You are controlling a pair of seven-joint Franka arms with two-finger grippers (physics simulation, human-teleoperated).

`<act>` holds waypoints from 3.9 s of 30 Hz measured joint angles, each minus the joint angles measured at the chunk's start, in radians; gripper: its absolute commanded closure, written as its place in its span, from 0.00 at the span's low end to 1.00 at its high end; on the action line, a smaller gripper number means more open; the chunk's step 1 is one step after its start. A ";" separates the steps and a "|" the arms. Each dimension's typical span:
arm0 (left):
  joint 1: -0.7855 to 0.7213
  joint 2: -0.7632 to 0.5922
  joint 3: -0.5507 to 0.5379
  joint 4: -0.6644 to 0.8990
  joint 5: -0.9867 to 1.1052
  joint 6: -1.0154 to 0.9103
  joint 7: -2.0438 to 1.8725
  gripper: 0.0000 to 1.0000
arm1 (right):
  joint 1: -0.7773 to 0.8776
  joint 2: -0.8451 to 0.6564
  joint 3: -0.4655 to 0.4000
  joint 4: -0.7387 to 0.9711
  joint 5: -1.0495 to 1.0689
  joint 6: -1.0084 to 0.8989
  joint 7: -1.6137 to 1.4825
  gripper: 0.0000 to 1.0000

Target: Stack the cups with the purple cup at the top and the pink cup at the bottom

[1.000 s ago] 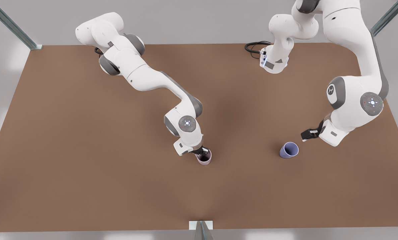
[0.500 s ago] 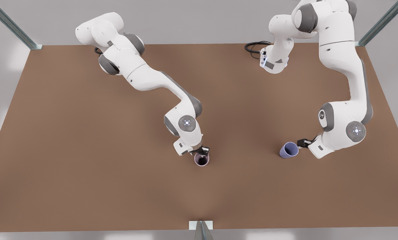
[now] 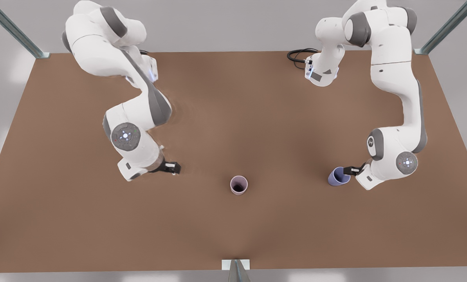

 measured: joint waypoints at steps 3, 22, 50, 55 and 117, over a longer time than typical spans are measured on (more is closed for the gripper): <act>0.000 0.027 0.000 -0.010 -0.001 0.035 0.000 0.00 | -0.239 -0.134 0.000 -0.065 0.001 -0.085 -0.355 0.00; 0.000 0.054 -0.021 -0.041 -0.043 0.083 -0.058 0.72 | -0.355 -0.142 -0.004 -0.125 0.094 -0.021 -0.552 0.00; -0.117 -0.014 -0.023 -0.041 0.035 0.047 -0.279 0.79 | -0.366 -0.148 -0.009 -0.126 0.092 -0.037 -0.570 0.00; -0.197 -0.052 -0.023 -0.028 0.030 -0.022 -0.447 0.79 | -0.368 -0.146 -0.010 -0.125 0.092 -0.037 -0.572 0.00; -0.422 0.335 -0.126 0.670 -0.273 -0.082 -0.990 0.79 | -0.376 -0.143 -0.011 -0.122 0.095 -0.057 -0.572 0.00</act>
